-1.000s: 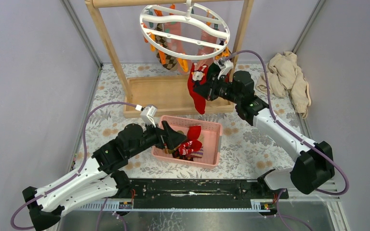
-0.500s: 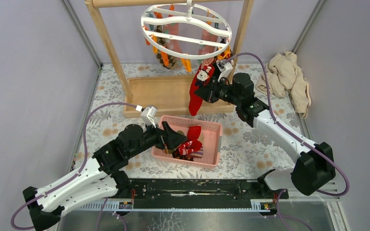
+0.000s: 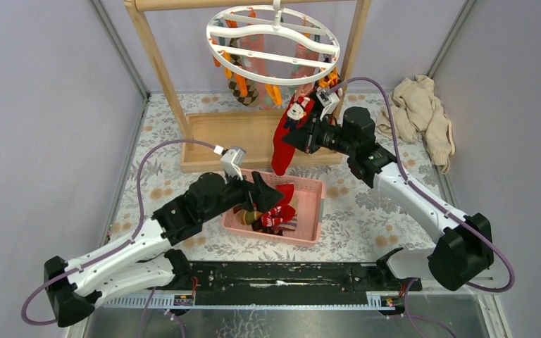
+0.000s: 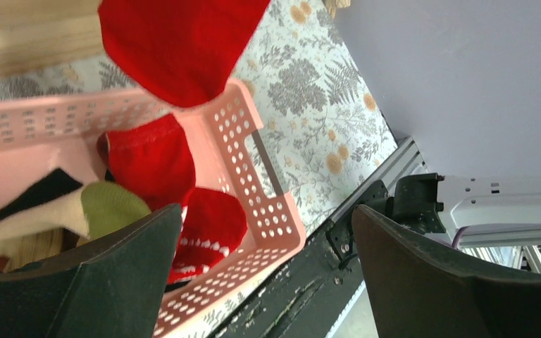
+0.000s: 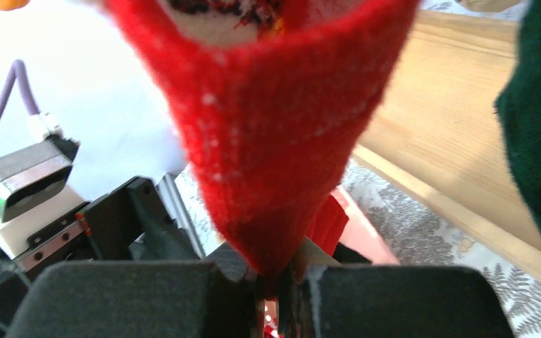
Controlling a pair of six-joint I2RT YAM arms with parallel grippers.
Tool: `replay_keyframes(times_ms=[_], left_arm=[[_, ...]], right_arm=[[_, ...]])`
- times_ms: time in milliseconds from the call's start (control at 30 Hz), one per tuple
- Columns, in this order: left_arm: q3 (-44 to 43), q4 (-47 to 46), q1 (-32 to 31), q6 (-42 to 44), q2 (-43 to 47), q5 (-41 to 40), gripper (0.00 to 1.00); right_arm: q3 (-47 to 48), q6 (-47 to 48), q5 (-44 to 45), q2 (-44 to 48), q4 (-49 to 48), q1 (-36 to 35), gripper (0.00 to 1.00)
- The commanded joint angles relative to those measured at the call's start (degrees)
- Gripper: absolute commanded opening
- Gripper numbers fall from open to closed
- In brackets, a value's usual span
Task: Remove the socks clipped to the hanger
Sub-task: Remove the sock from the hanger.
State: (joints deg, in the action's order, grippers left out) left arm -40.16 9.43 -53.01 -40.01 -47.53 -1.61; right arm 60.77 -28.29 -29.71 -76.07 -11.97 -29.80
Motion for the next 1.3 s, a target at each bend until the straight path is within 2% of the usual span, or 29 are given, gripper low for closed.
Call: replay_keyframes(times_ms=[0, 333, 800, 1067, 1267], left_arm=[[-4.1, -8.9, -0.3, 6.1, -2.3, -1.9, 0.98], [-4.3, -17.7, -0.2, 13.9, -4.5, -5.2, 0.98], [-2.3, -20.9, 3.0, 18.5, -8.4, -9.2, 0.98], [-2.7, -25.3, 4.1, 19.2, -11.2, -4.7, 0.98], [-4.1, -25.6, 4.3, 18.7, -12.3, -0.7, 0.66]], right_arm=[[2.4, -2.8, -6.5, 2.8, -0.6, -0.4, 0.06], [4.5, -8.9, -14.4, 3.9, -0.4, -0.5, 0.06], [6.2, -12.3, -18.0, 4.3, -1.0, -0.4, 0.06], [5.9, -12.9, -17.8, 4.1, -1.4, -0.4, 0.06], [5.0, -12.9, -17.0, 3.7, -1.5, -0.4, 0.06]])
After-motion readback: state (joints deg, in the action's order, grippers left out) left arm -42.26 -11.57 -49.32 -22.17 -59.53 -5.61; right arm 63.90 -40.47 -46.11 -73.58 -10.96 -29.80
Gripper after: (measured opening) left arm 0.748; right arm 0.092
